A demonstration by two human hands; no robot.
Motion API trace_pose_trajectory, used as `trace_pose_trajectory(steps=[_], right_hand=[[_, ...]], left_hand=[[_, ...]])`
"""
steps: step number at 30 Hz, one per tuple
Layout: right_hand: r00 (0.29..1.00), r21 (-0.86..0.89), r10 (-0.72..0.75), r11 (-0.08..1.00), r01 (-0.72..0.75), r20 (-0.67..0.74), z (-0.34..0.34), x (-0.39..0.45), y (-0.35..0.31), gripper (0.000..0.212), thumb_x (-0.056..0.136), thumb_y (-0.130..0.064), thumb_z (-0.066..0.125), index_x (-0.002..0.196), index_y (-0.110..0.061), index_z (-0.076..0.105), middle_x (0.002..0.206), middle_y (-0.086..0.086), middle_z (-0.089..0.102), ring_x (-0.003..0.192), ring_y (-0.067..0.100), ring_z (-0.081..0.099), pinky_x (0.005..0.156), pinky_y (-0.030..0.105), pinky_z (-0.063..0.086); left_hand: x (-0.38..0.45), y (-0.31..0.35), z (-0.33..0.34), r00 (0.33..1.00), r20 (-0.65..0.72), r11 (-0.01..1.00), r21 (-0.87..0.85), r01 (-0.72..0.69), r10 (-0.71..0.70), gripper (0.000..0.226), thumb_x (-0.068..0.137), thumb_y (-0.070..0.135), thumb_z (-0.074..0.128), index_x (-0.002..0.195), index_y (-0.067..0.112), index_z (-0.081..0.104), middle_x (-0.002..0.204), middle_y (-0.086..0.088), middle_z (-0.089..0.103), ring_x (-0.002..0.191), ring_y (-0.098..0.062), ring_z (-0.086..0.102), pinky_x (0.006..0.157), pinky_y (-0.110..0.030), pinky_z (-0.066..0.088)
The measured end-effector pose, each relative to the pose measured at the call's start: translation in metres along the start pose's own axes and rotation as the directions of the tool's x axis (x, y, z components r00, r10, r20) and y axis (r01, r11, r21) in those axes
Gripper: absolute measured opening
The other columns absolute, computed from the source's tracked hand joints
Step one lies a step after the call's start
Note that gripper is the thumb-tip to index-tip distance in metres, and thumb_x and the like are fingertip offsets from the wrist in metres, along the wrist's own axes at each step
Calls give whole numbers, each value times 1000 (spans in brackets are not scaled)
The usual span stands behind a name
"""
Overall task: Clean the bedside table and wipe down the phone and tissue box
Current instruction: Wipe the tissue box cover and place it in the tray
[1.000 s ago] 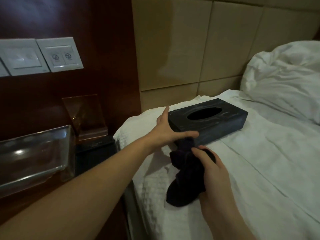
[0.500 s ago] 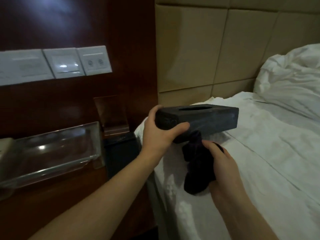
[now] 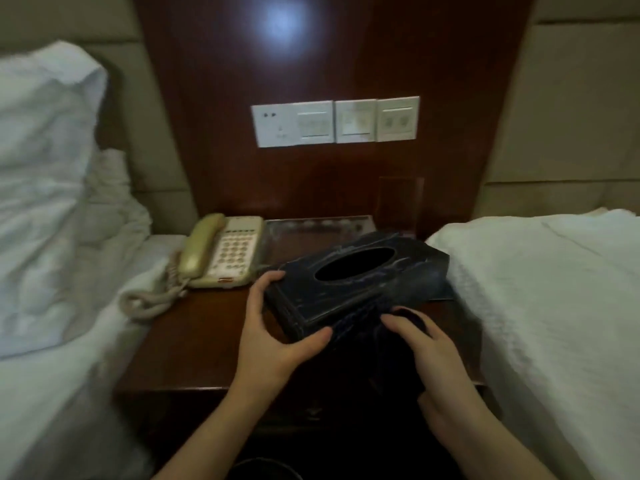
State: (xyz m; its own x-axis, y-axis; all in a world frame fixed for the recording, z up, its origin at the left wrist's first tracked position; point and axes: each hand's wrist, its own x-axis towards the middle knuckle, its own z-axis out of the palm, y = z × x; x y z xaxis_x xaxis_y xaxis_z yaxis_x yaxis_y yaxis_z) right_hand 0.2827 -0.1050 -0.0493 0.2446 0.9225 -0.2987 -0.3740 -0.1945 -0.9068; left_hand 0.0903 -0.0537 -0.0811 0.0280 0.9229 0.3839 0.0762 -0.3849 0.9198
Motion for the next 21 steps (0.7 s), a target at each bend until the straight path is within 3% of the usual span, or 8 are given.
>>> trace_pose_trajectory(steps=[6,9,11,14,17,21], right_hand=[[992,-75,98,993,-92,75,65,-19,47,26,78,-23,80,102,-27,72,98,6,75,87,28,73,72,39,57],[987,-97,145,986,-138,63,86,-25,66,26,76,-18,82,100,-22,73,96,9,74,86,30,72,70,38,56],[985,-105,168,981,-163,43,94,-25,74,25,76,-16,81,100,-18,73,94,10,74,85,30,71,66,36,53],[984,-110,175,979,-170,37,99,-21,78,22,77,-15,80,98,-16,73,86,9,76,79,28,72,65,35,53],[978,-99,196,977,-188,76,98,-16,79,17,78,-14,79,95,-14,75,79,8,77,74,27,74,69,37,56],[971,-100,228,970,-220,76,95,-11,92,20,77,-13,79,97,-14,75,85,12,77,79,31,75,74,41,58]], left_hand=[[-23,-23,-97,1000,-31,1000,14,2,-1,87,56,39,89,133,32,50,133,20,57,127,-5,56,101,-23,49],[-18,-34,-133,997,53,998,-13,56,-56,92,55,35,91,136,35,49,137,15,58,130,-14,56,109,-42,47],[-5,-39,-147,983,151,993,-23,111,-107,96,55,32,93,140,36,48,140,12,57,133,-15,55,112,-48,44],[17,-50,-160,945,283,985,6,170,-165,105,55,36,96,146,35,43,149,9,51,139,-15,49,118,-50,37],[30,-57,-172,886,395,968,41,248,-244,114,55,34,97,152,41,37,155,16,44,143,-6,42,122,-45,31],[29,-58,-170,846,407,934,59,352,-345,127,52,31,96,156,46,25,155,22,37,143,-2,39,121,-37,32]])
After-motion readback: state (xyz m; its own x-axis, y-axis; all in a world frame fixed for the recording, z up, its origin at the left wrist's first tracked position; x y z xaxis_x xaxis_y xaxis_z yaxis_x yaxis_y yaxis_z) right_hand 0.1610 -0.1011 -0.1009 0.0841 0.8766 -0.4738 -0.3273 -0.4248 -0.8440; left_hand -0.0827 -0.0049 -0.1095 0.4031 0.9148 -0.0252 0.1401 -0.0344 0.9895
